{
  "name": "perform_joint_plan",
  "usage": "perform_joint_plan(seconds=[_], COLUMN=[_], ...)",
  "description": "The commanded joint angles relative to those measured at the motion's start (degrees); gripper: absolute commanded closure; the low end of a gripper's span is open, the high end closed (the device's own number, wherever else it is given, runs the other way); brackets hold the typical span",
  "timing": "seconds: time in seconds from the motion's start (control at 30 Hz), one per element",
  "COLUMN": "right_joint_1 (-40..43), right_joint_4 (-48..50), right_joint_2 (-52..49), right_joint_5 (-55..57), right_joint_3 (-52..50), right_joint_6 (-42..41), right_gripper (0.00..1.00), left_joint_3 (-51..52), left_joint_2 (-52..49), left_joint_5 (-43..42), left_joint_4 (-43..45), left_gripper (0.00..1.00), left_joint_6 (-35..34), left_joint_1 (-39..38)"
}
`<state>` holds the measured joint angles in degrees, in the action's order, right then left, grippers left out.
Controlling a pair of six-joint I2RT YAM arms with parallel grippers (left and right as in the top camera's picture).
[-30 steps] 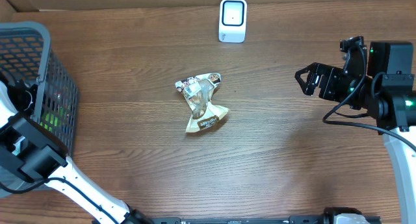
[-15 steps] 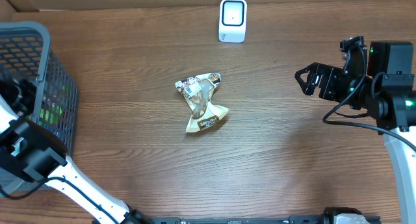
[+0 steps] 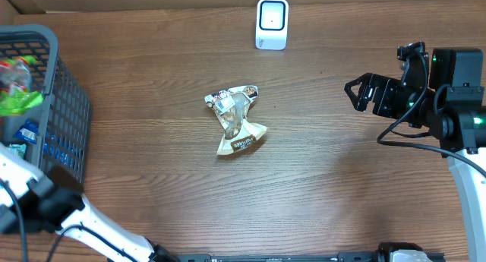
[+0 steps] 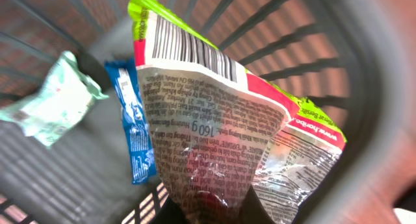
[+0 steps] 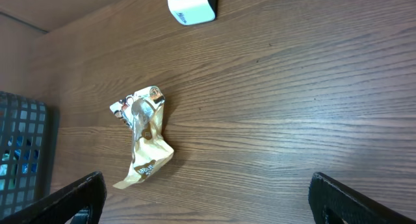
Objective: Scan the item barcode
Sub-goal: 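Grasp the green-and-clear snack bag with the left gripper and lift, then place the green bag beside the tan bag and open the gripper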
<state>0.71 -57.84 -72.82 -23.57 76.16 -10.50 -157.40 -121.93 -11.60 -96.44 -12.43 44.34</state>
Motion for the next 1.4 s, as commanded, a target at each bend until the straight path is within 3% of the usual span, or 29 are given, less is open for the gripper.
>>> perform_joint_plan(seconds=[0.0, 0.2, 0.43, 0.7, 0.93, 1.17, 1.37], right_joint_1=[0.2, 0.2, 0.2, 0.2, 0.2, 0.2, 0.2], right_joint_4=[0.6, 0.5, 0.4, 0.1, 0.2, 0.2, 0.2], right_joint_2=[0.1, 0.1, 0.1, 0.1, 0.1, 0.1, 0.1], right_joint_5=[-0.1, -0.1, -0.1, -0.1, -0.1, -0.1, -0.1], right_joint_3=[1.1, 1.1, 1.1, 1.1, 1.1, 1.1, 1.1], right_joint_6=[-0.2, -0.2, -0.2, -0.2, 0.0, 0.0, 0.0], right_gripper=[0.0, 0.0, 0.0, 0.0, 0.0, 0.0, 0.0], left_joint_3=[-2.1, -2.1, -0.3, 18.2, 40.8, 62.0, 74.2], left_joint_2=[8.5, 16.2, 17.3, 15.8, 15.1, 15.1, 14.8], left_joint_5=[-3.2, -5.2, -4.3, 8.8, 9.1, 0.7, 0.1], left_joint_4=[-0.3, -0.3, -0.3, 1.3, 14.5, 37.2, 46.5], left_gripper=[0.96, 0.96, 0.96, 0.95, 0.96, 0.96, 0.96], left_joint_6=[-1.5, -1.5, -2.8, -12.4, -17.2, -17.6, -18.5], left_joint_1=[-0.7, -9.0, -29.8, -51.2, -59.5, -62.4, -63.3])
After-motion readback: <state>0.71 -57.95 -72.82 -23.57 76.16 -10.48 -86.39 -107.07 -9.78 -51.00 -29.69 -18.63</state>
